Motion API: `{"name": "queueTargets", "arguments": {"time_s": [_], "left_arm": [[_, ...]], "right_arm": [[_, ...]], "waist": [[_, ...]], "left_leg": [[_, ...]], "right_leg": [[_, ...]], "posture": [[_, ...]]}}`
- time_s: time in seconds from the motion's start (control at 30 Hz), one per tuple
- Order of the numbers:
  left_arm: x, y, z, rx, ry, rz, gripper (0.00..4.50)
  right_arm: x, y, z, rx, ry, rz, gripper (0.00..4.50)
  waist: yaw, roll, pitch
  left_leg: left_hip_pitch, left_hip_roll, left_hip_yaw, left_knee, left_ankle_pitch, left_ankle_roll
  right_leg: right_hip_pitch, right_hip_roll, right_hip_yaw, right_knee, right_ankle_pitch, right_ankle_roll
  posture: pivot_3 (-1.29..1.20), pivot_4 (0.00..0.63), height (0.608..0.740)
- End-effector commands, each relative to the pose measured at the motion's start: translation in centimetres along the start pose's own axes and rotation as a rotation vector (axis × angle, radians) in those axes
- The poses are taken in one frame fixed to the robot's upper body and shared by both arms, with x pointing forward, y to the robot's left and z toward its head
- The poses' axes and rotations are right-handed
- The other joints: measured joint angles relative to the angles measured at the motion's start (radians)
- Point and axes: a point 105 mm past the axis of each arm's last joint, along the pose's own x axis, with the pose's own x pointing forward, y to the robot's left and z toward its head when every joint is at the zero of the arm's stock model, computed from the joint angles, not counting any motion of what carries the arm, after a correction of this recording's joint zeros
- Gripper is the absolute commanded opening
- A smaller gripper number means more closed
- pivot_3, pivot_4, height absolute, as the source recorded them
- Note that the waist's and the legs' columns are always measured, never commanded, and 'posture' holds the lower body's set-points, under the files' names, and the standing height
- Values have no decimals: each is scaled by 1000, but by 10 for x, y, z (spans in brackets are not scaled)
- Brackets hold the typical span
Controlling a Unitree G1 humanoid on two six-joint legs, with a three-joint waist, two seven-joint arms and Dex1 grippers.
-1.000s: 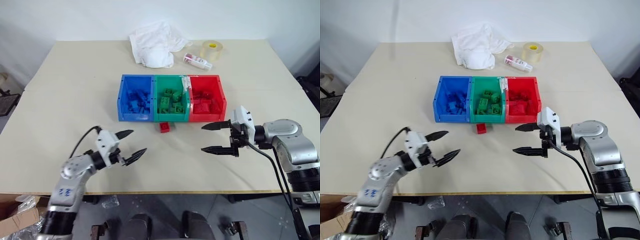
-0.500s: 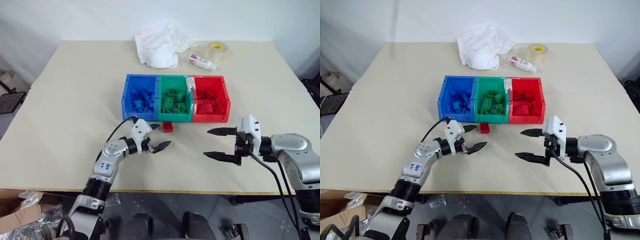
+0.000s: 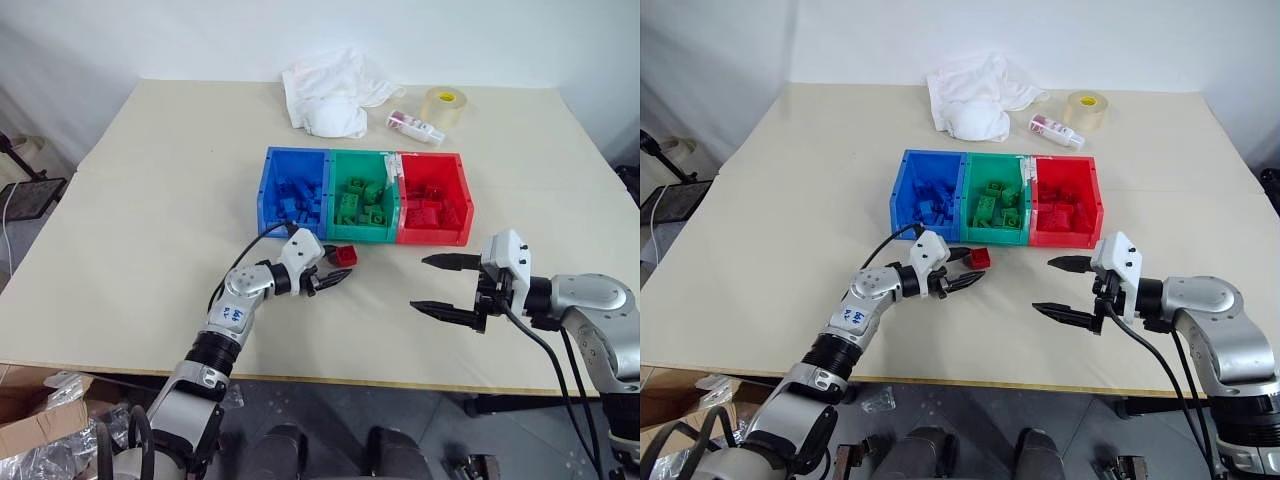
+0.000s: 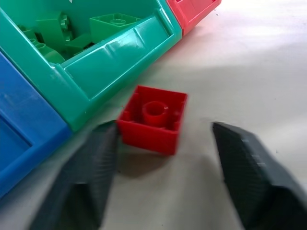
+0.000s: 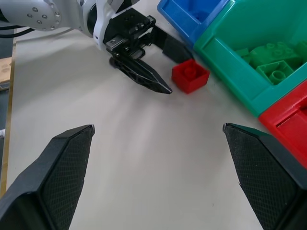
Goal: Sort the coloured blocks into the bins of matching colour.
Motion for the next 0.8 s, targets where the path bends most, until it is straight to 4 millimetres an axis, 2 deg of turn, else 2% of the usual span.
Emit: {"name": "queueTargets", "arguments": {"time_s": [0.03,0.07,0.1,0.2,0.37,0.57,0.8], "left_arm": [[3,-12,-13,-24,37,-44,1810],[3,-12,-11,-26,29,-44,1526],[2,-12,-9,-23,17,-41,1446],[3,-18,3,9,-30,-84,1446],[16,-27,47,54,-172,-88,1446],[45,-24,94,79,-272,-56,1446],[82,-3,133,107,-301,-9,1446]], "right_arm": [[-5,-1,9,-31,-18,-15,4500],[-5,-1,9,-31,-18,-17,4500],[-5,-2,9,-31,-18,-19,4500],[-7,-3,10,-28,-25,-35,4500],[-20,-5,13,-17,-44,-95,4500],[-39,-1,17,-5,-77,-190,4500],[-50,5,20,-5,-113,-306,4500]], "waist": [[0,0,0],[0,0,0],[0,0,0],[-2,0,0],[0,-1,1],[-2,-1,1],[-1,-3,2]], "left_leg": [[0,0,0,0,0,0],[0,0,0,0,0,0],[0,0,0,0,0,0],[0,0,0,0,0,0],[-4,0,-1,-1,0,0],[-5,-1,1,-1,0,0],[-5,-3,2,-2,0,0]], "right_leg": [[0,0,0,0,0,0],[0,0,0,0,0,0],[0,0,0,0,0,0],[-1,0,0,0,0,0],[-4,0,0,0,0,0],[-4,1,-1,-1,0,0],[-4,1,-1,-3,0,0]], "posture": [[0,150,740],[0,150,740],[0,150,740],[0,150,740],[0,150,740],[0,150,740],[0,150,740]]}}
